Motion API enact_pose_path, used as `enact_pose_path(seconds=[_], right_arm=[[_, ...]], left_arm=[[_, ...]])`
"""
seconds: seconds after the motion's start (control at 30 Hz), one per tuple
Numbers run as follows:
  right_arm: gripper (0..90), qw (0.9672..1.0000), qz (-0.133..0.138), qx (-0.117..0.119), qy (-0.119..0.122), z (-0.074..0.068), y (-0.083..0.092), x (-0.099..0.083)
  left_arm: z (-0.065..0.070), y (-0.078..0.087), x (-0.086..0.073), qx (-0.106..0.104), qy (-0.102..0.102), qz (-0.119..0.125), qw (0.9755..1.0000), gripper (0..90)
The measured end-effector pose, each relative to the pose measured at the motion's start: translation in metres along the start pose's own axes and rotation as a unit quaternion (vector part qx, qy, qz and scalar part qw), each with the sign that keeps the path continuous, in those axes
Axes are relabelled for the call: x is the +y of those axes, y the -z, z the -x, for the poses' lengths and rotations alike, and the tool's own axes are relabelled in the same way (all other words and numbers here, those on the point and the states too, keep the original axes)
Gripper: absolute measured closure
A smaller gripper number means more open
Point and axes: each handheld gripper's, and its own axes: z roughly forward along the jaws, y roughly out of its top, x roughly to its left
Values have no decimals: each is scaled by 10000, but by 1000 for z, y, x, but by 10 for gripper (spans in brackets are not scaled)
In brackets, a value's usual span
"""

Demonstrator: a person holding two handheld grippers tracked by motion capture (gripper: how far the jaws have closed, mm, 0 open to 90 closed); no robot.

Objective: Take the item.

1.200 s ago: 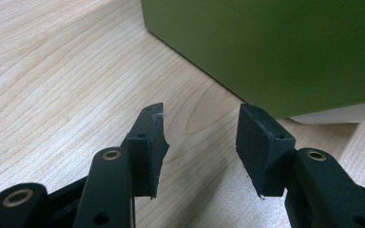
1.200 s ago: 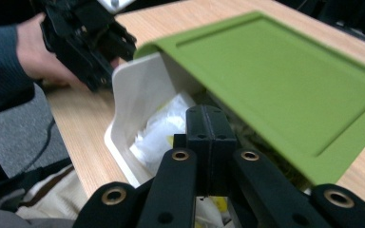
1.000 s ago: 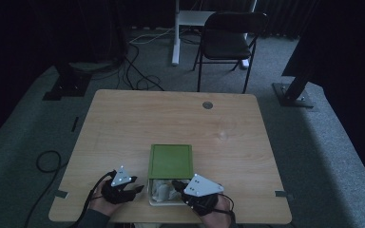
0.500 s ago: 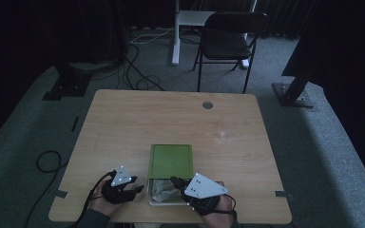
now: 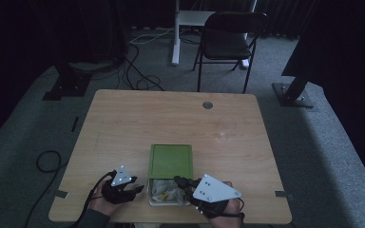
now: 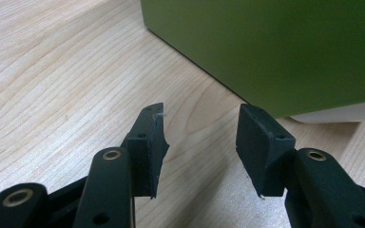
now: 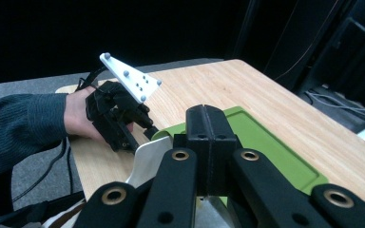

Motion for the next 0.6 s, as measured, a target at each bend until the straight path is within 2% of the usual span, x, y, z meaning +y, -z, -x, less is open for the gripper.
enact_pose_path(seconds=[0.3, 0.6], right_arm=[[900, 9999, 65, -61, -57, 3, 20, 0], [900, 9992, 88, -340, -181, 5, 47, -10]], left_arm=[[0, 0, 0, -1, -2, -6, 10000, 538], [0, -1, 1, -12, -5, -20, 10000, 538]])
